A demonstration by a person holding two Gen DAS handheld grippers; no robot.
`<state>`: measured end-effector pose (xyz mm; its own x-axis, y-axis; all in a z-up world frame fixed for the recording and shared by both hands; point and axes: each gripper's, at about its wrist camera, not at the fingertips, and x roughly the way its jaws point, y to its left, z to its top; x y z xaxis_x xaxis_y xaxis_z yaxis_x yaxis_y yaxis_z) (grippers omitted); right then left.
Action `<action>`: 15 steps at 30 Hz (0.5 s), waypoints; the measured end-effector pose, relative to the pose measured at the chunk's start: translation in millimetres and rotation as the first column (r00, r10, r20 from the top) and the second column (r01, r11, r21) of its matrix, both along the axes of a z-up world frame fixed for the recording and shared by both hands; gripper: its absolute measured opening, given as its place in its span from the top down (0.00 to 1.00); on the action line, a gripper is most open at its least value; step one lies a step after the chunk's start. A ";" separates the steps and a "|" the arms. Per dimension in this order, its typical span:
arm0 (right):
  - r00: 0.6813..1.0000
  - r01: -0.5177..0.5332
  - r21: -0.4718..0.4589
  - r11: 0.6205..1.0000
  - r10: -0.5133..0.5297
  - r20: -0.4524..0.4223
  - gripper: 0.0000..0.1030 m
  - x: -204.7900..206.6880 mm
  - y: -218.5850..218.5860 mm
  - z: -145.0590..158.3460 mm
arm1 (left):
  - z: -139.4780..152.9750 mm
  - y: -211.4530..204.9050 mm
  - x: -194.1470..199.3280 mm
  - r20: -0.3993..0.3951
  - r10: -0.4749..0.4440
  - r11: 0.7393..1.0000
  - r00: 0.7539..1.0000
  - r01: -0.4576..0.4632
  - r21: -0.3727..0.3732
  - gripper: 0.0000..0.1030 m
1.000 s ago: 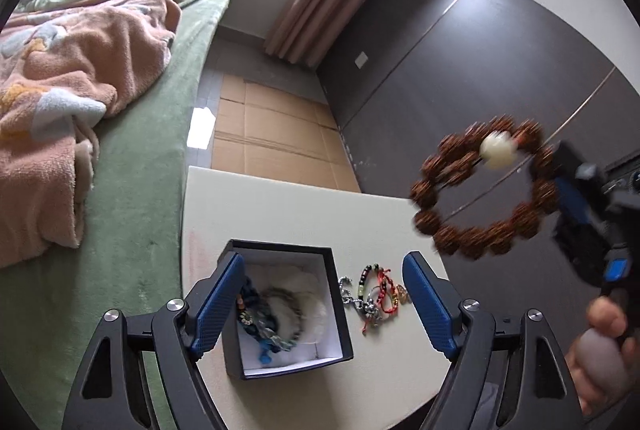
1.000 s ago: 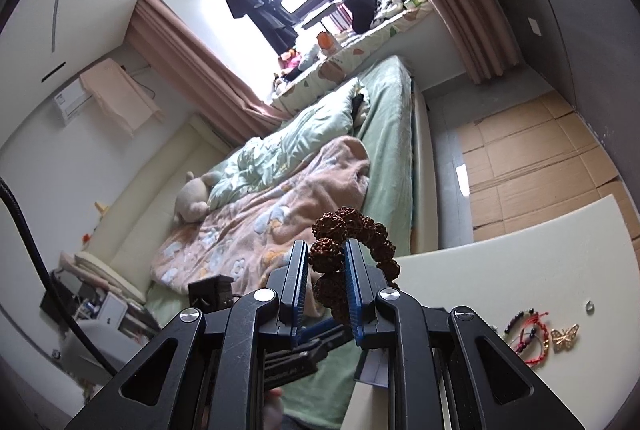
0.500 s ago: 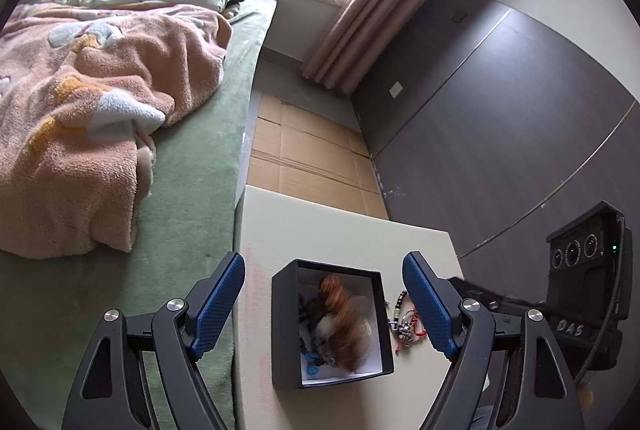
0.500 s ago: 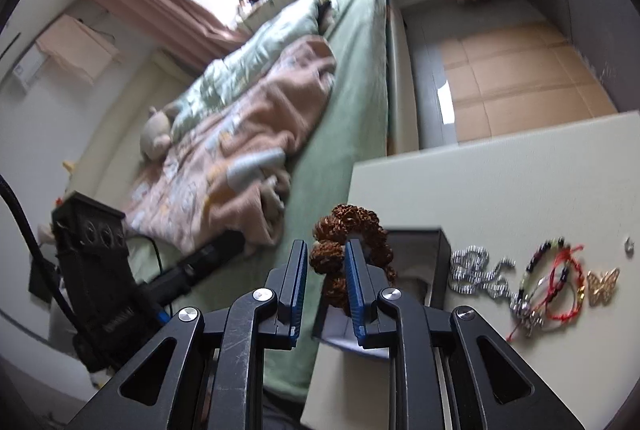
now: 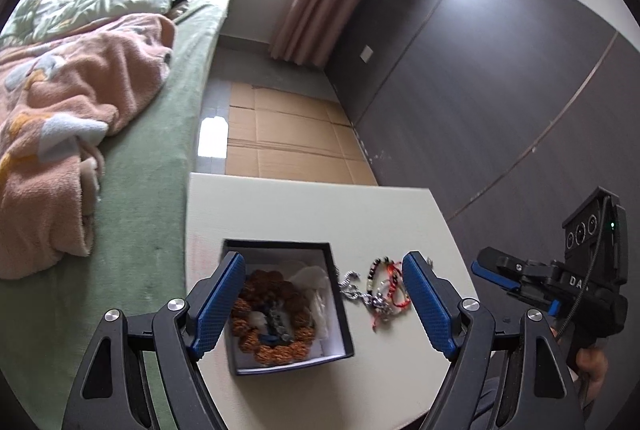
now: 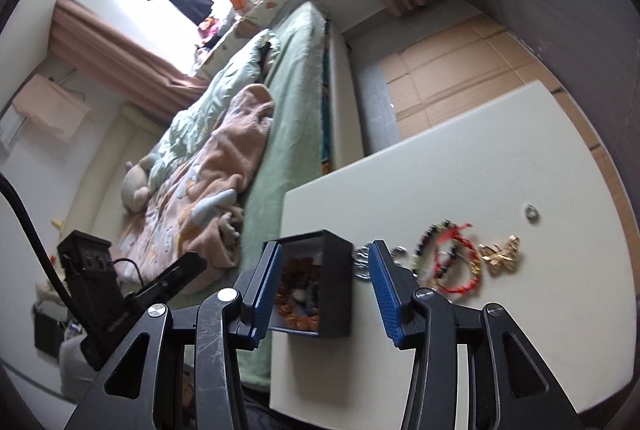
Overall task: Organize jewelry
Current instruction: 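Move both tools back to the remaining jewelry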
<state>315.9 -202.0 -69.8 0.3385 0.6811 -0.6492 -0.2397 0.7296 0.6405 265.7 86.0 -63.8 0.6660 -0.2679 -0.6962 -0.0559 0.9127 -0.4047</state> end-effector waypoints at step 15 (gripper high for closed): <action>0.984 0.164 0.021 0.986 -0.162 -0.067 0.56 -0.9 -67.2 -18.7 | -38.4 -93.1 35.1 -0.216 -0.078 0.997 0.973 0.081 0.003 0.48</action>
